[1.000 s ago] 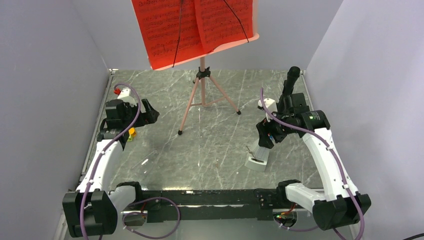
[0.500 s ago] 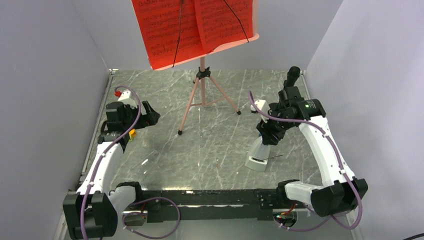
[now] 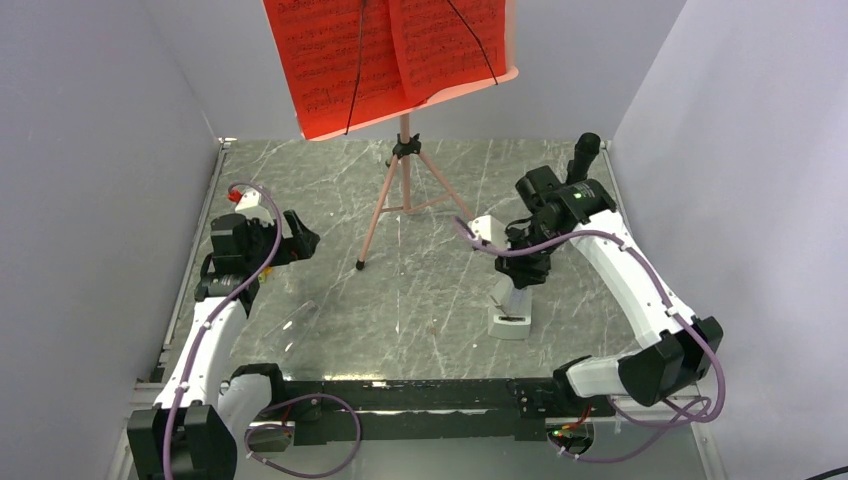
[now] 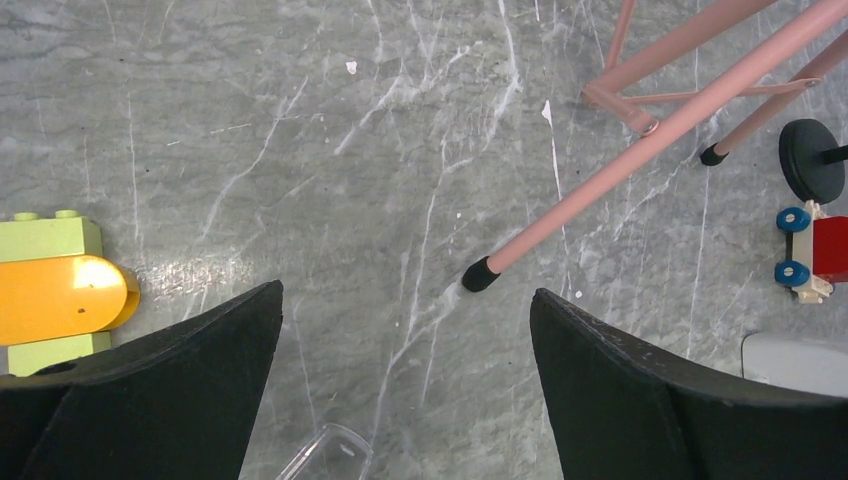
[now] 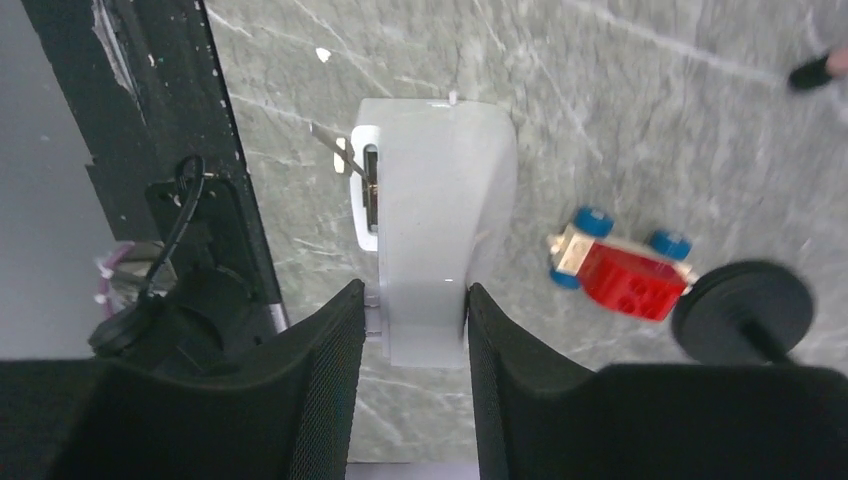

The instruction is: Pack up the instrument practice props

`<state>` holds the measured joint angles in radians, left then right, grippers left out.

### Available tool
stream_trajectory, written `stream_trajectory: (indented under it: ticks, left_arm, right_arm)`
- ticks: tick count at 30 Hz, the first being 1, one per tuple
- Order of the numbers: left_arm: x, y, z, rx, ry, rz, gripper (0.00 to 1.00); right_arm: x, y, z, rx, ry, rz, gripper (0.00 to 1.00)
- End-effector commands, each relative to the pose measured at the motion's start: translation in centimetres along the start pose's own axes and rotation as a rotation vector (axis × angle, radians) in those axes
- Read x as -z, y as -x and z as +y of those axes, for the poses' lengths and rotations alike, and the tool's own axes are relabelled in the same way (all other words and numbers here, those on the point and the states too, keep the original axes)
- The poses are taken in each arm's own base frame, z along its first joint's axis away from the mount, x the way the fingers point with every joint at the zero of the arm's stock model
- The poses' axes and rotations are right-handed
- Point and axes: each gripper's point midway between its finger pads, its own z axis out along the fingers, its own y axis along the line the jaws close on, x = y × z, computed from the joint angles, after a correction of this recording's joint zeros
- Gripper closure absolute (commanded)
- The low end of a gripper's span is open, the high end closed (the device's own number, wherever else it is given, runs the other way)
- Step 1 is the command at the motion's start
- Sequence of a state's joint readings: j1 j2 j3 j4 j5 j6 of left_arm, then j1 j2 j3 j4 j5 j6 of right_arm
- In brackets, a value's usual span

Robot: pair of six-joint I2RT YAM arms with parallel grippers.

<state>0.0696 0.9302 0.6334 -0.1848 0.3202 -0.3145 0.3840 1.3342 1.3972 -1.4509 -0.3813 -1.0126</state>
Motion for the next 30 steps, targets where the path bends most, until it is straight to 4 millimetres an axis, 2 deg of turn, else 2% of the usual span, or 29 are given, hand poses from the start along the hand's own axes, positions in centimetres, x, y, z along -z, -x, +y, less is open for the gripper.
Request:
stream_trajectory:
  ticks: [1, 7, 12, 17, 22, 25, 28, 30]
  left_arm:
    - [0.5, 0.8, -0.1, -0.026, -0.006, -0.042, 0.02]
    - [0.8, 0.2, -0.1, -0.031, -0.013, -0.042, 0.02]
    - [1.1, -0.6, -0.3, -0.056, -0.036, -0.030, 0.02]
    - [1.4, -0.5, -1.2, -0.078, -0.087, -0.026, 0.02]
    - [1.4, -0.3, -1.8, -0.098, -0.121, -0.025, 0.02]
    - [1.3, -0.8, -2.5, -0.133, -0.176, -0.005, 0.01]
    - [1.5, -1.4, -3.8, -0.187, -0.273, 0.023, 0.01]
    - [2.0, -1.7, -5.3, -0.244, -0.382, 0.051, 0.01]
  right_arm:
    - [1.2, 3.3, 0.6, 0.252, 0.014, -0.036, 1.00]
    - [1.3, 7.0, 2.2, 0.651, 0.077, -0.096, 1.00]
    - [-0.6, 10.3, 1.7, 0.996, 0.036, -0.110, 1.00]
    - [-2.3, 12.8, 1.5, 1.186, 0.076, -0.102, 1.00]
    - [-3.0, 14.0, 1.4, 1.306, 0.083, -0.121, 0.98]
    - [-3.0, 14.4, 0.9, 1.328, 0.047, -0.123, 0.59]
    - [-2.3, 14.7, 0.1, 1.278, -0.029, -0.132, 0.28]
    - [-1.4, 14.8, -0.2, 1.211, -0.083, -0.165, 0.21]
